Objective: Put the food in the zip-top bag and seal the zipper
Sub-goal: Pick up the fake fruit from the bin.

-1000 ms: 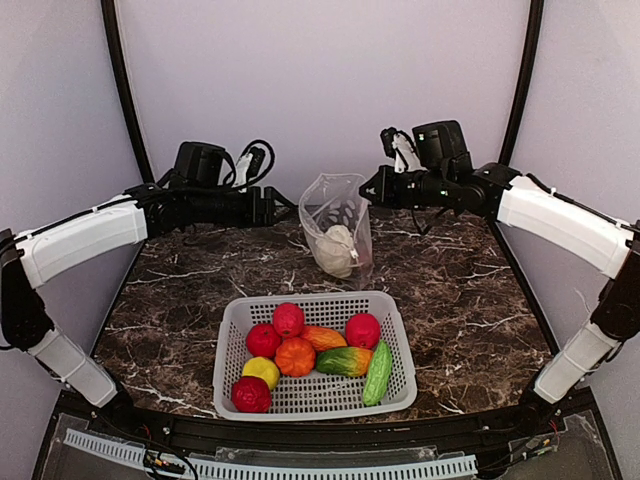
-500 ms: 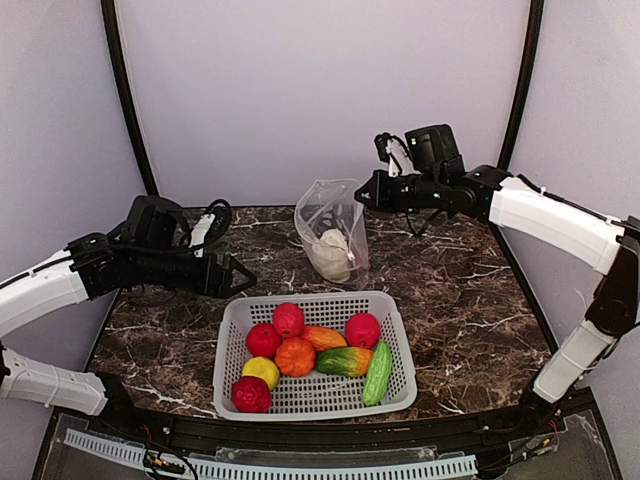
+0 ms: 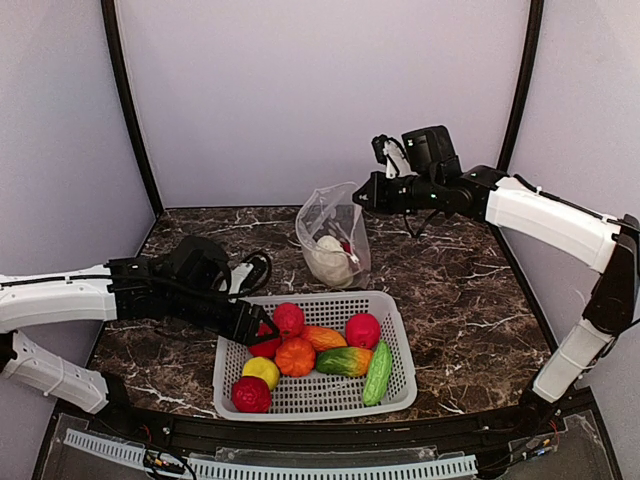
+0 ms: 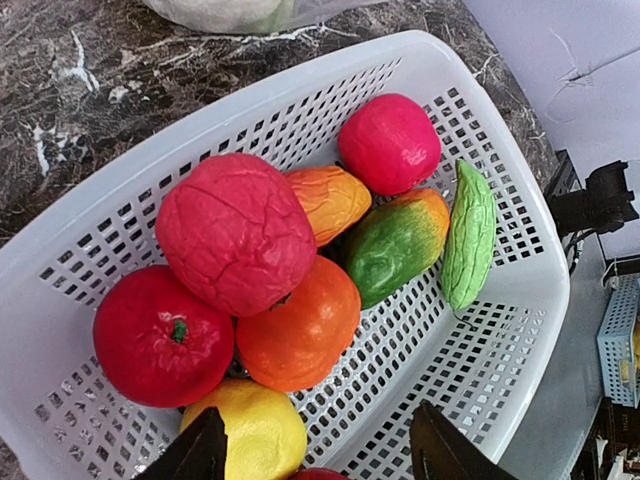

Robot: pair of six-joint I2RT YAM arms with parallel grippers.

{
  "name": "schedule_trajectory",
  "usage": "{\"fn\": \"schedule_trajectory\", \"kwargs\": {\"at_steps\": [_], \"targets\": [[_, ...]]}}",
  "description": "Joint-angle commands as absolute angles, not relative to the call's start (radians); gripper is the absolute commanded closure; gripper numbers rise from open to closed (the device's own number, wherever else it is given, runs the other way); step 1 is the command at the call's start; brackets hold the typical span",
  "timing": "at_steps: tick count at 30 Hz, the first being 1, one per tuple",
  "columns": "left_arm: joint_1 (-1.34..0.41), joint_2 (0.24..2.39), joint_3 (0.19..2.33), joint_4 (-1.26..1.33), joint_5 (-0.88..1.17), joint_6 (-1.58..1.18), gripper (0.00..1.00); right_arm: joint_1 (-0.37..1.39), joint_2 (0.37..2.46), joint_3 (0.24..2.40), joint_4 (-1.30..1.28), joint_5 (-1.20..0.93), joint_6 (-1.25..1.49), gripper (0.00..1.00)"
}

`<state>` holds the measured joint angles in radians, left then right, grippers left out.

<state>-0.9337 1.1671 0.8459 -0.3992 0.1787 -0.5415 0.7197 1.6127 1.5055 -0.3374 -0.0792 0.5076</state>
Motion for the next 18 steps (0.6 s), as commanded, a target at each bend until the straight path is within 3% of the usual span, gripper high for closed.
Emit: {"fn": "schedule_trajectory", "kwargs": {"at_steps": [1,7,18], "targets": [[-0.947,1.218,0.823,-0.301,0.195,-0.555,0.43,0.722,1.626,1.531,-0.309,-0.088,0.507,1.0],[-0.955,1.303,0.791,-0.25,0.218,-0.547,0.5,0.722,1.622,1.518,-0.306,-0.096,0.513,1.0],[-0.972,1.416,0.777,-0.176,0.207,-0.579,0.53,0.722,1.628,1.521,-0.307,-0.104,0.513,1.0]]}}
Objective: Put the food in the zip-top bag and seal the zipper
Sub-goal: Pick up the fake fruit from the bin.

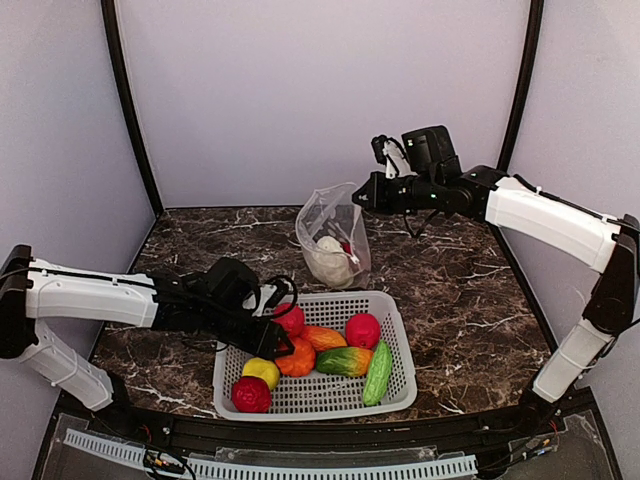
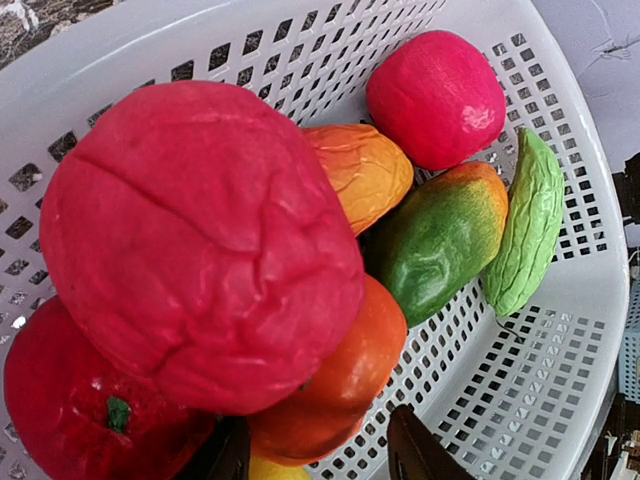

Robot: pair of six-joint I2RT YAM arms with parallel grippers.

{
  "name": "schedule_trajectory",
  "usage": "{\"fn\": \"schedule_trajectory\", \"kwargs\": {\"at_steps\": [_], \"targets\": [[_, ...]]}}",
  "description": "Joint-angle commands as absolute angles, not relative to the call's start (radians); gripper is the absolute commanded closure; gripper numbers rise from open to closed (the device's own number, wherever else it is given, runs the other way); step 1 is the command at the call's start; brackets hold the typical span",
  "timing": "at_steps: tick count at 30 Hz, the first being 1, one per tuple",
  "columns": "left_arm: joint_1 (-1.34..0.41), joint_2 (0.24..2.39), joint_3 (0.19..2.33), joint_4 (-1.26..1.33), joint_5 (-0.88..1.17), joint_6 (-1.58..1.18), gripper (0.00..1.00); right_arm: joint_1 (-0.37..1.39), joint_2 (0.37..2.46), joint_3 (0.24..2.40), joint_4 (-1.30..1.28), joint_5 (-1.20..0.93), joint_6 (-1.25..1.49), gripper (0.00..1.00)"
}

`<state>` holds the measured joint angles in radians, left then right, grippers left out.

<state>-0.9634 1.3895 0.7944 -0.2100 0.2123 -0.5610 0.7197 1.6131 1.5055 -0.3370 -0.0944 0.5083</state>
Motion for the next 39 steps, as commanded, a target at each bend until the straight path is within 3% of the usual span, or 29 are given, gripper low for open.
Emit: {"fn": "schedule_trajectory", "kwargs": {"at_steps": [1,23,29,39], "targets": [[-0.972,1.421,0.778,-0.175,0.197,-0.58,0.53,0.722,1.627,1.522,-0.307,-0.104,0.513,1.0],[-0.99,1.566,0.817,-0.16,0.236,-0.586,0.34,0.721,1.641,1.526,-0.31,-0.108,0.511,1.0],[-0.99,1.564,0.813,-0.158,0.24,-0.595,0.52,0.722,1.645,1.525,-0.31,-0.104,0.509,1.0],[-0.99,1.48,0.776,-0.13,0.251,-0.603,0.62,0.722,1.645,1.529,-0.316,-0.1,0.508,1.0]]}}
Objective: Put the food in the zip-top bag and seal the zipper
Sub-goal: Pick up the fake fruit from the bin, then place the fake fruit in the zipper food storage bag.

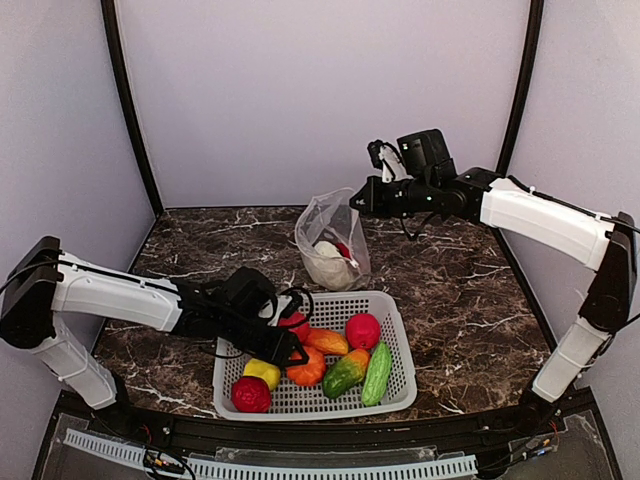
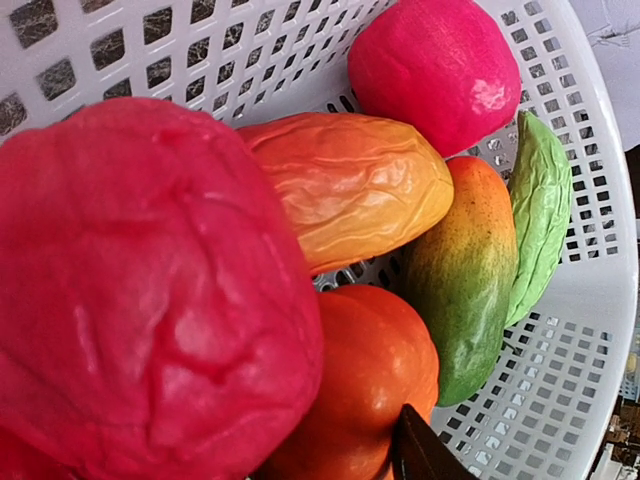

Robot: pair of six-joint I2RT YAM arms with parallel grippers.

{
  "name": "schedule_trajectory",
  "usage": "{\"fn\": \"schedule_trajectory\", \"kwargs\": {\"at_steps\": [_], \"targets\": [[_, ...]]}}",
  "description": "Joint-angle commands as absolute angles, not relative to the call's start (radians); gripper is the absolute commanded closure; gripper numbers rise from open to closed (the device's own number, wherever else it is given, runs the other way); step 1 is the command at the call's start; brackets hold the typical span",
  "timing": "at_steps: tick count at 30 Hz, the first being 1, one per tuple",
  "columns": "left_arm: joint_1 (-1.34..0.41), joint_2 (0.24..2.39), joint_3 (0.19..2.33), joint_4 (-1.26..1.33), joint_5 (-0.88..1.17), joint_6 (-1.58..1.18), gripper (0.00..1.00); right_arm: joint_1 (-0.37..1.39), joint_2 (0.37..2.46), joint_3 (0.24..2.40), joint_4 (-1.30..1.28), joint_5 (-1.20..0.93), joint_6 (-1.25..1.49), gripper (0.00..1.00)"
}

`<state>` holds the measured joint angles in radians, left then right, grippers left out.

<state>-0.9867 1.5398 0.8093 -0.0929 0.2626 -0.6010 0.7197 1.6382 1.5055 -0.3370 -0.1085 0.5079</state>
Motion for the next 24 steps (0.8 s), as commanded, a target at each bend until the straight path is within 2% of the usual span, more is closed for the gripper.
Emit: {"fn": "schedule_trajectory", "kwargs": {"at_steps": [1,12,17,24], "targets": [[-0.99,1.464,0.774,-0.13,0.243,-0.603,0.62,0.722,1.642,1.528,-0.316,-0.097,0.508,1.0],[-0.99,1.2,0.779,-0.156,0.164,-0.609,0.63,0.722,1.628,1.535,-0.336,-0.073,0.501,1.0],[-0.968,1.177,0.951,-0.238,0.118,-0.542,0.63,0.722,1.615,1.528,-0.339,-0.06,0.497,1.0],[-0.876,1.326,1.234,-0.259,0.068,-0.439,0.64,0.723,1.626,1.529,-0.333,-0.072,0.501,1.0]]}}
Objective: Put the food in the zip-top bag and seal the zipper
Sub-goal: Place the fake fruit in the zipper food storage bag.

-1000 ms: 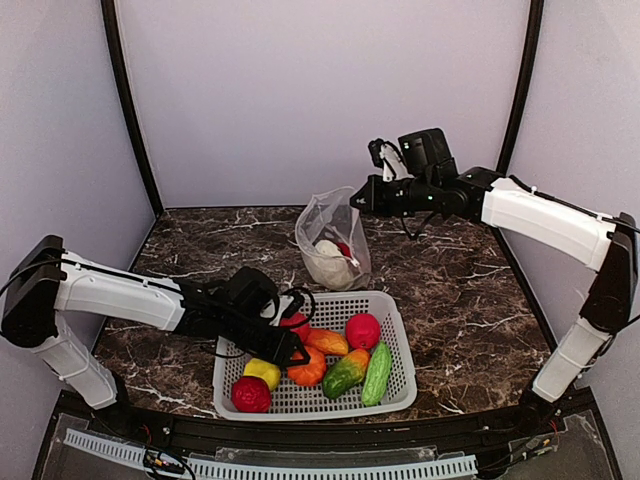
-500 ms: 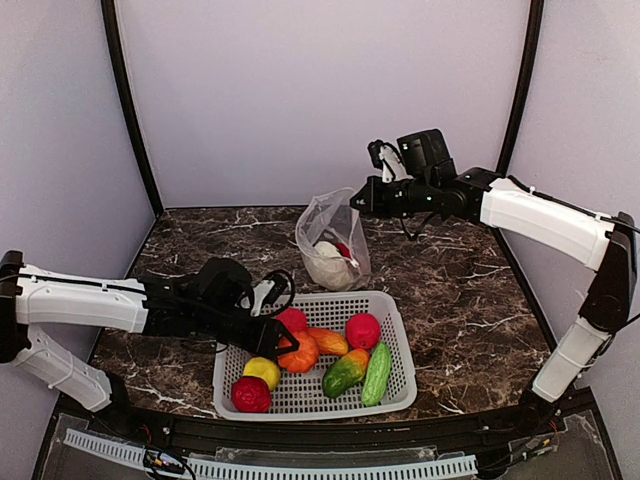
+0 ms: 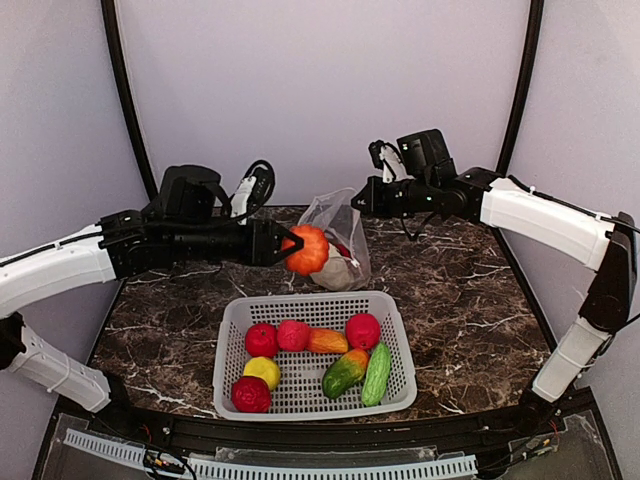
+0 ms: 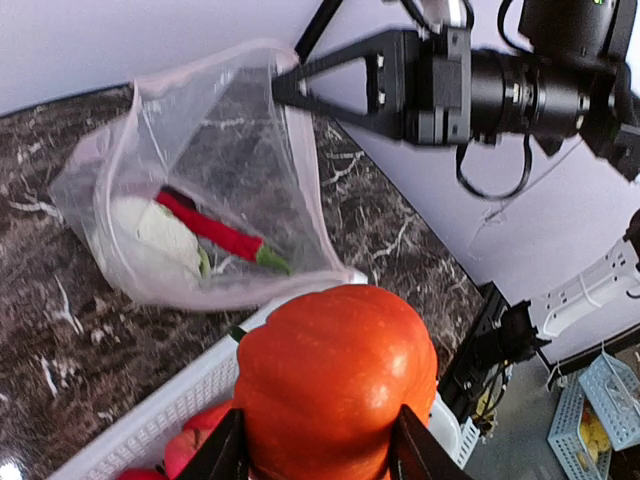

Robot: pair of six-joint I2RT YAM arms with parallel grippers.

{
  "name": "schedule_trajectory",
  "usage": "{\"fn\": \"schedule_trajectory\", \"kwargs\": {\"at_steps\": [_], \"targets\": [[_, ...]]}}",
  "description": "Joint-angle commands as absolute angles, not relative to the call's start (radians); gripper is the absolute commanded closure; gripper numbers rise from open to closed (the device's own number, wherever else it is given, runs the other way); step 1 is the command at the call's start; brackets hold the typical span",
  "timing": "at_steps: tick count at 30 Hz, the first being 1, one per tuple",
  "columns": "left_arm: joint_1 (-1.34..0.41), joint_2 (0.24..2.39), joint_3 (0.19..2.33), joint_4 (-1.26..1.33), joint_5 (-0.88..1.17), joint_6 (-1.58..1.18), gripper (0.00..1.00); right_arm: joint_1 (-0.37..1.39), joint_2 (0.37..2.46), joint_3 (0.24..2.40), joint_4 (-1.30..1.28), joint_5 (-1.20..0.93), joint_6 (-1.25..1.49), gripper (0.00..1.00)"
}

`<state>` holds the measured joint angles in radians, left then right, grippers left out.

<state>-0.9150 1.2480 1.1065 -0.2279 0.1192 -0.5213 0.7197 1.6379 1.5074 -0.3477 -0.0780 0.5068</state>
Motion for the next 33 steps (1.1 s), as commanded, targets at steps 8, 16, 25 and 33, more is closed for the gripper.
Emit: {"fn": "schedule_trajectory", "kwargs": {"at_steps": [8,16,25,33], "targets": [[-0.799,1.557,1.465,-0.261,0.024,-0.411,0.65,0.722,1.619,1.535,-0.339,-0.067,0.488,1.0],[-0.798,1.695,1.549,-0.293,0.022,-0.369,0.65,0.722,1.623,1.546,-0.34,-0.076,0.487,1.0],[-0.809,1.767,1.583,-0.356,0.035,-0.331,0.64,0.722,1.642,1.564,-0.338,-0.093,0.486,1.0],[-0.849,1.86,1.68,-0.43,0.039,-0.275,0.59,0.721,1.65,1.572,-0.34,-0.101,0.487,1.0]]}}
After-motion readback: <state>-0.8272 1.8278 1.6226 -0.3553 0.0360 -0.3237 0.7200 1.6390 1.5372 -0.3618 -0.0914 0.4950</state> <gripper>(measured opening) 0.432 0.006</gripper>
